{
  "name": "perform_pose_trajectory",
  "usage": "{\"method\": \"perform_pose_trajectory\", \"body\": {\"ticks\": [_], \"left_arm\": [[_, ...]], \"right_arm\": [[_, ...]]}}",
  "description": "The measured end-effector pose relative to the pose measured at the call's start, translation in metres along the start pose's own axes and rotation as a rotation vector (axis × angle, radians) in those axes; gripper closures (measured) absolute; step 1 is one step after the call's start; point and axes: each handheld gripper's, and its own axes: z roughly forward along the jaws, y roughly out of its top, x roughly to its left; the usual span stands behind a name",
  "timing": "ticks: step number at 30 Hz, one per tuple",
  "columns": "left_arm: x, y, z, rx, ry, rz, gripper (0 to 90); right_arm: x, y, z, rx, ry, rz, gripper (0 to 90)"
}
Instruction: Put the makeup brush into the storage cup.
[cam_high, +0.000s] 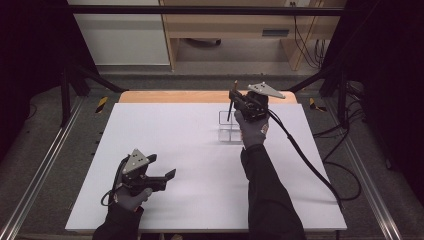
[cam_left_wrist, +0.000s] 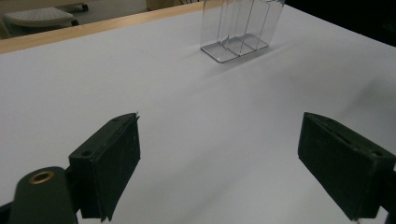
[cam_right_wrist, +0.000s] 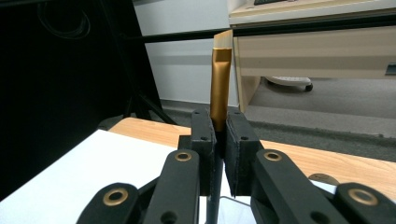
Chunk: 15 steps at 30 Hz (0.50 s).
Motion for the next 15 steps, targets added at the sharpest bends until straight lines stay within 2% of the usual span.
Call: {"method": "perform_pose_trajectory", "body": {"ticks": [15], "left_arm": [[0.0, 0.0, 0.0, 0.002, -0.005, 0.001, 12.2]], "right_arm": [[-0.006, -0.006, 0.022, 0.015, -0.044, -0.002, 83.8]]}}
